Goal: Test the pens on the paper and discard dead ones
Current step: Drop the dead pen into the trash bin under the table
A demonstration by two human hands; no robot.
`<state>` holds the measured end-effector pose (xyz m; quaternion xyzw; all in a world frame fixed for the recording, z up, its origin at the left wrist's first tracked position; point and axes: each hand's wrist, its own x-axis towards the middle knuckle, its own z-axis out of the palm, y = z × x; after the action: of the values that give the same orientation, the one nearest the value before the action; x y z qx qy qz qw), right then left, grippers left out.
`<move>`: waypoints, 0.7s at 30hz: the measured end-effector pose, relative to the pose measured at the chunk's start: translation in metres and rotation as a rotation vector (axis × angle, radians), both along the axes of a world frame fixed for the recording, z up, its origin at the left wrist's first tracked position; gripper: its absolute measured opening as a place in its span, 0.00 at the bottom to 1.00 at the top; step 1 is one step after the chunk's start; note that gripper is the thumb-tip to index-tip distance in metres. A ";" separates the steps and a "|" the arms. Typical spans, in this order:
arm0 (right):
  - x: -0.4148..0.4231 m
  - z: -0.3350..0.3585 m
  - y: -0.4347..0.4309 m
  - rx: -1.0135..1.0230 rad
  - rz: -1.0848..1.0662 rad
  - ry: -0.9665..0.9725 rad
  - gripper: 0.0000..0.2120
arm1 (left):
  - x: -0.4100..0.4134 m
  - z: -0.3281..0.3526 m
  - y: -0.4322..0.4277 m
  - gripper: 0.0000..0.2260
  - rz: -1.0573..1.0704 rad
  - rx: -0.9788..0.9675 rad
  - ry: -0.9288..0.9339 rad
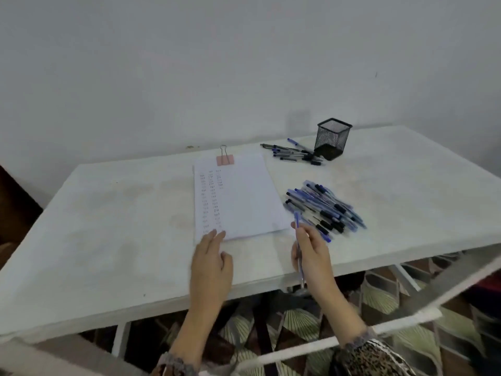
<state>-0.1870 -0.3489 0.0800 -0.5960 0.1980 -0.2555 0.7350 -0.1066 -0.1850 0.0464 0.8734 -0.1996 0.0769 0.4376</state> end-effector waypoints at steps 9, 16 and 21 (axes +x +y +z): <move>-0.111 -0.080 0.020 0.153 -0.260 0.106 0.08 | -0.106 -0.045 -0.011 0.17 -0.239 -0.098 -0.166; -0.181 -0.161 -0.008 0.006 -0.354 0.524 0.07 | -0.151 -0.105 -0.041 0.18 -0.417 0.179 0.136; -0.229 -0.195 -0.042 -0.019 -0.391 0.748 0.09 | -0.171 -0.146 -0.081 0.19 -0.568 0.399 0.250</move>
<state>-0.4164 -0.3911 -0.1151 -0.6058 0.5580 -0.1583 0.5446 -0.2776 -0.2657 -0.1000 0.8539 -0.3902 -0.1955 0.2834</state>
